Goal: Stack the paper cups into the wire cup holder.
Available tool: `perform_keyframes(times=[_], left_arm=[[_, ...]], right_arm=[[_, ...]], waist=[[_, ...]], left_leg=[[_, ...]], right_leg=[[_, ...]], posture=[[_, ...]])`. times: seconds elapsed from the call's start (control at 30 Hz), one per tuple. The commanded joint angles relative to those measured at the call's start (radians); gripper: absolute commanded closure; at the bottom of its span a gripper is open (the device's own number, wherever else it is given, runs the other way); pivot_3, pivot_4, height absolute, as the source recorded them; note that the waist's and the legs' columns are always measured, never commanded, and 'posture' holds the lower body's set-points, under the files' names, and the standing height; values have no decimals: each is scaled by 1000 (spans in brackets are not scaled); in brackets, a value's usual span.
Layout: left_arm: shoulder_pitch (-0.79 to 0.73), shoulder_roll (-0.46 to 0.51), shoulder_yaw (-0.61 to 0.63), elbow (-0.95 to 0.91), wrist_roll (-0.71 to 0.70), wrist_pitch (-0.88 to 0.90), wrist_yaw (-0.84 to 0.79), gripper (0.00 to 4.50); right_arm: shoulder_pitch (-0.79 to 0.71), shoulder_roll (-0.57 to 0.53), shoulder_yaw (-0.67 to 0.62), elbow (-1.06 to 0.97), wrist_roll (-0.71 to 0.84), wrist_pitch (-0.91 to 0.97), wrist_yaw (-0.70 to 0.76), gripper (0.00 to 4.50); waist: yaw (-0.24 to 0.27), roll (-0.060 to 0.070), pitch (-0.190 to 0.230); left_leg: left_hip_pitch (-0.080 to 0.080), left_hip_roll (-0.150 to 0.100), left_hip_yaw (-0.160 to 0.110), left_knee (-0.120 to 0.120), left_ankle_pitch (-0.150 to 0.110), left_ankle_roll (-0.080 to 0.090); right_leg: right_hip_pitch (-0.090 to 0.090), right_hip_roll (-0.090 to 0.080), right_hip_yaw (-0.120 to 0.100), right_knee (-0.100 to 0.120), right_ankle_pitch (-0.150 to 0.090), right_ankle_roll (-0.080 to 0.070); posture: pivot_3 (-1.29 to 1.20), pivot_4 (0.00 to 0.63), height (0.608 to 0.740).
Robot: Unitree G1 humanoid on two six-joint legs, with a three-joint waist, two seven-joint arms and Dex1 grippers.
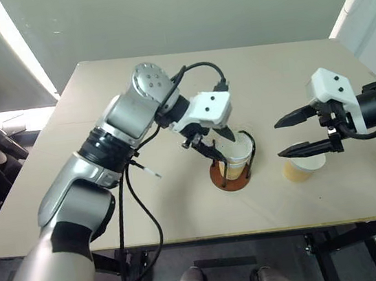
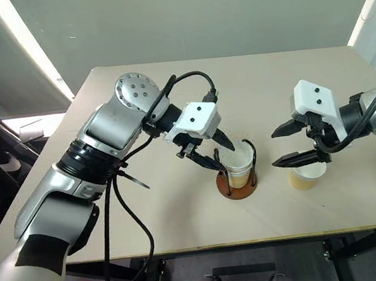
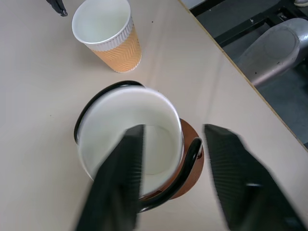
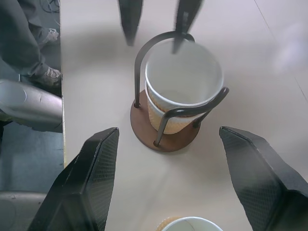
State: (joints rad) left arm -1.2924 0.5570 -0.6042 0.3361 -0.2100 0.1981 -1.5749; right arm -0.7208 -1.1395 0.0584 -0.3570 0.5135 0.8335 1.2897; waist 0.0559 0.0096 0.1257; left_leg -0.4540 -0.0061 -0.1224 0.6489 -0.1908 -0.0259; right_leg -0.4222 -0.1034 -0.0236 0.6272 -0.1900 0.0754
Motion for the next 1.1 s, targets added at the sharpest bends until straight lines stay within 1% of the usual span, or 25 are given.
perform_keyframes(times=[0.03,0.1,0.13,0.2,0.3,0.43,0.6,0.77,0.93,1.1], left_arm=[[-13,-17,68,0,-2,6,-31,751],[-18,-21,96,-2,-11,26,-25,90],[-18,-24,105,-4,-9,30,-26,38],[-23,-21,149,-14,-28,70,-16,38],[-28,25,237,-40,-66,164,6,38],[-10,65,295,-70,-70,209,23,38],[11,112,377,-135,-103,301,57,38],[49,147,406,-200,-111,353,95,38],[69,161,415,-243,-122,384,125,38],[82,172,418,-268,-128,400,144,38]], right_arm=[[-8,-8,-14,-16,-11,-23,-11,1045],[0,-8,-14,-19,-16,-35,-13,1045],[2,-8,-15,-19,-18,-39,-13,1045],[15,-7,-9,-31,-19,-37,-19,1045],[64,-26,5,-73,-32,-41,-21,1045],[99,-56,17,-84,-58,-55,-10,1045],[162,-102,66,-25,-175,-165,-3,1045],[209,-132,102,59,-276,-276,24,1045],[227,-126,131,134,-354,-358,39,1045],[238,-101,156,147,-398,-396,48,1045]], waist=[[0,0,0],[0,0,0],[0,0,0],[0,0,0],[0,0,0],[-1,0,0],[2,0,0],[1,0,0],[1,0,0],[-1,0,0]], left_leg=[[0,0,0,0,0,0],[0,0,0,0,0,0],[0,0,0,0,0,0],[0,0,0,0,0,0],[0,0,0,0,0,0],[0,0,1,0,0,0],[0,0,0,0,0,0],[1,0,1,0,0,1],[1,0,1,0,0,2],[1,0,1,0,-1,4]], right_leg=[[0,0,0,0,0,0],[0,0,0,0,0,0],[0,0,0,0,0,0],[0,0,0,0,0,0],[0,0,0,0,0,0],[0,0,0,0,0,1],[0,0,1,0,0,1],[0,0,1,0,0,1],[0,0,1,1,1,1],[0,0,1,1,1,1]], posture=[[0,150,740],[0,150,740],[0,150,740],[0,150,740],[0,150,740],[0,150,740],[0,150,740],[0,150,740],[0,150,740],[0,150,740]])
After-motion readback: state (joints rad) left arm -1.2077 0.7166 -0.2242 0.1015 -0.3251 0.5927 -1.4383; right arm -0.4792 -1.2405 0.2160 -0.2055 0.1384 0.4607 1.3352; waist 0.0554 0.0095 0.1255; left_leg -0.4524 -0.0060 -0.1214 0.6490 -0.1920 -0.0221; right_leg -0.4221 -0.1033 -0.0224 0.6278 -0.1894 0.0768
